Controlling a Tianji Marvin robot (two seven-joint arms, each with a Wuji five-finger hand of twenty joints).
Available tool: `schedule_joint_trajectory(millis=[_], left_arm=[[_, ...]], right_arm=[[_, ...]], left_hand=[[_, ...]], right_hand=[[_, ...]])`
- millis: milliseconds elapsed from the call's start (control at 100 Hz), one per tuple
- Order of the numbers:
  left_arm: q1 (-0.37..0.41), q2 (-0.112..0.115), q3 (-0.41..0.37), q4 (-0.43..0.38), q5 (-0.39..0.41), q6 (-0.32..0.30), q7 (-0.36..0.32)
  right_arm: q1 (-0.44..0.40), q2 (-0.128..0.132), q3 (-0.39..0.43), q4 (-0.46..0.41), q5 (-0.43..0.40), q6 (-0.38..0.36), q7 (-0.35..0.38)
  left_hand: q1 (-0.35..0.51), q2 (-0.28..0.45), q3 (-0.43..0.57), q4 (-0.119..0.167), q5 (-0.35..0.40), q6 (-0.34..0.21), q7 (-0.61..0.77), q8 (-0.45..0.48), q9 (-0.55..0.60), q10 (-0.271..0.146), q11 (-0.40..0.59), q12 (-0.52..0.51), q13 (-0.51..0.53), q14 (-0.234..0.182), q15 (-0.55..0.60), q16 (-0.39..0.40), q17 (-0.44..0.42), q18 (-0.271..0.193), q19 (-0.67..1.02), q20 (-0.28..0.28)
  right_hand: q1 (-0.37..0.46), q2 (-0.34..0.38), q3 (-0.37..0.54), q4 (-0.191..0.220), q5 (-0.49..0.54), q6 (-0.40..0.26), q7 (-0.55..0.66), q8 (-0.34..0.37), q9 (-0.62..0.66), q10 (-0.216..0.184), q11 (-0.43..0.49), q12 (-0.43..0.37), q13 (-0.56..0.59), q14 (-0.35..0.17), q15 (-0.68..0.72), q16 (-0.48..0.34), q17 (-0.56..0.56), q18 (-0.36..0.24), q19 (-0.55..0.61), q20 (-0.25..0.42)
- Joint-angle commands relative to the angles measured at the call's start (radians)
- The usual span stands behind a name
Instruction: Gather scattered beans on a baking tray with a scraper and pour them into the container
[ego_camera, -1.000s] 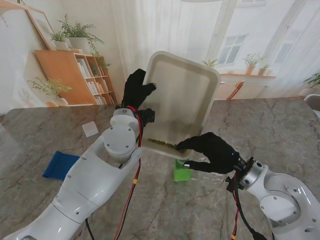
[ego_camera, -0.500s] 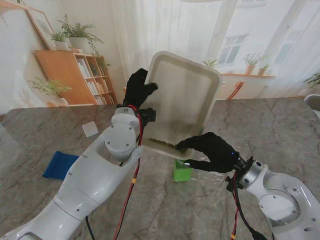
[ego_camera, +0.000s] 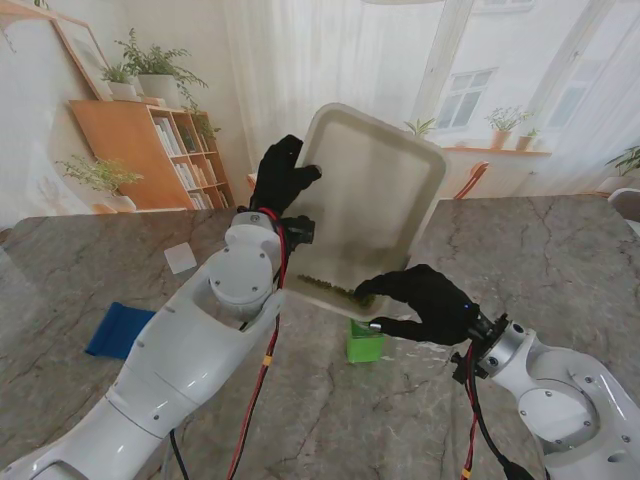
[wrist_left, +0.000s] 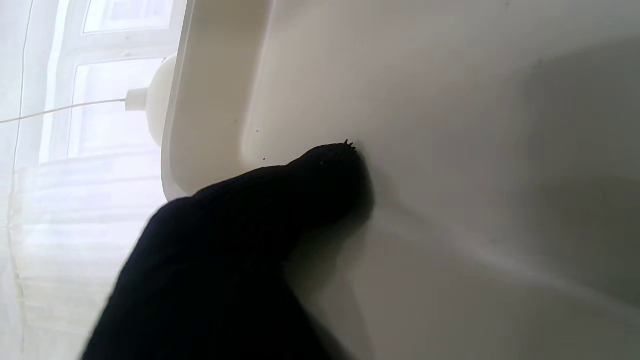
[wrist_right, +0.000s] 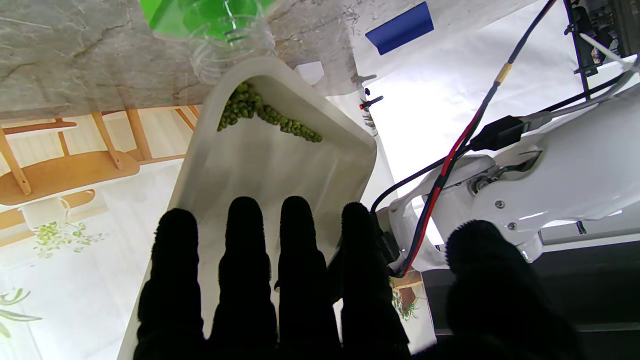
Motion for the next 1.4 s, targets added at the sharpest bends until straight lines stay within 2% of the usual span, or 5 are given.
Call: schedule_joint_trajectory(millis=[0,780,1390], left_arm=[[-0.011,-0.002,0.004,-0.004,0.001,-0.005,-0.004],[-0.042,-0.009,0.029,0.004,-0.012,-0.007,-0.02],[-0.038,-0.005,0.032,0.0,-0.01,-0.023,-0.032]], right_arm=[[0.0,-0.001,-0.002,0.008,0.003,0.004,0.008],[-0.005,-0.005,0.0,0.02,0.006,0.009,-0.008],[0.016,-0.005,-0.026,0.04,0.013,-0.009,-0.014]], left_hand=[[0.083,0.037,0.116,0.059,0.008,-0.039,0.024,0.014,0.07,-0.196,0.101,0.03,0.065,-0.094,0.06,0.011,0.091,-0.208,0.158,0.121],[0.082,0.038,0.116,0.062,0.01,-0.04,0.025,0.014,0.073,-0.197,0.102,0.029,0.067,-0.093,0.061,0.01,0.09,-0.205,0.159,0.124],[0.076,0.036,0.122,0.069,0.015,-0.047,0.028,0.014,0.079,-0.199,0.1,0.028,0.07,-0.095,0.063,0.007,0.088,-0.202,0.164,0.124]], right_hand=[[0.008,0.022,0.001,0.028,-0.005,-0.011,-0.005,-0.019,-0.013,-0.017,-0.004,-0.006,0.0,-0.011,0.002,0.011,0.0,0.008,-0.005,0.0],[0.007,0.022,0.001,0.028,-0.003,-0.009,-0.005,-0.02,-0.011,-0.02,-0.004,-0.006,0.0,-0.01,0.002,0.011,-0.001,0.007,-0.006,0.0],[0.007,0.022,0.001,0.028,-0.004,-0.01,-0.005,-0.02,-0.011,-0.017,-0.003,-0.006,0.001,-0.009,0.001,0.012,-0.001,0.006,-0.006,0.0]])
